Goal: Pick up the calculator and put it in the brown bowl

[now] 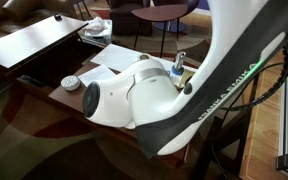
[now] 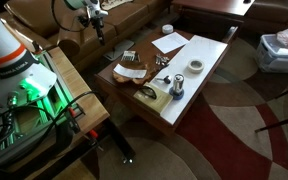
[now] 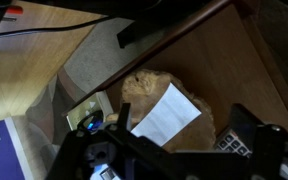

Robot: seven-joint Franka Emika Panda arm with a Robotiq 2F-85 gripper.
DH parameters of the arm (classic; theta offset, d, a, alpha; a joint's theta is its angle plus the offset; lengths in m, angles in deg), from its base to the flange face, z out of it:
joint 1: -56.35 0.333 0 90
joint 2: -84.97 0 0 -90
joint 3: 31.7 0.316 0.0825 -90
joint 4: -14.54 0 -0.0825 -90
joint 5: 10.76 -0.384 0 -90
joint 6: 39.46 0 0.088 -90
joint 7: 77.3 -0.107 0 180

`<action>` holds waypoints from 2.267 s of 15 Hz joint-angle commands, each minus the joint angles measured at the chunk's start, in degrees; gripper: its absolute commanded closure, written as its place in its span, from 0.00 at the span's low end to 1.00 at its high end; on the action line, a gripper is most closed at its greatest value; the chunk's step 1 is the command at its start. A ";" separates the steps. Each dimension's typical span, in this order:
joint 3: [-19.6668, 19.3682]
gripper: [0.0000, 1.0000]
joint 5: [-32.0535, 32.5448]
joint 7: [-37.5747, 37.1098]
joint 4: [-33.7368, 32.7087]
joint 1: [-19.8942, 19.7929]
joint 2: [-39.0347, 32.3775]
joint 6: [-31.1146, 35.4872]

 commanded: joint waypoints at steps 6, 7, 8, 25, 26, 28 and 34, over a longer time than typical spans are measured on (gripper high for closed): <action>-8.65 0.00 5.04 -19.44 -16.84 10.73 -12.77 7.60; -10.03 0.00 6.57 -19.40 -19.71 12.05 -14.76 6.02; -11.07 0.00 7.97 -18.29 -22.24 13.13 -16.81 4.24; -6.47 0.00 2.27 11.60 -38.26 6.72 -28.08 -1.00; -6.81 0.00 1.77 12.38 -40.20 6.62 -29.56 -1.62; -7.45 0.00 1.33 12.91 -44.55 6.84 -33.02 -2.35; -7.95 0.00 1.24 11.19 -42.19 7.28 -31.91 -0.62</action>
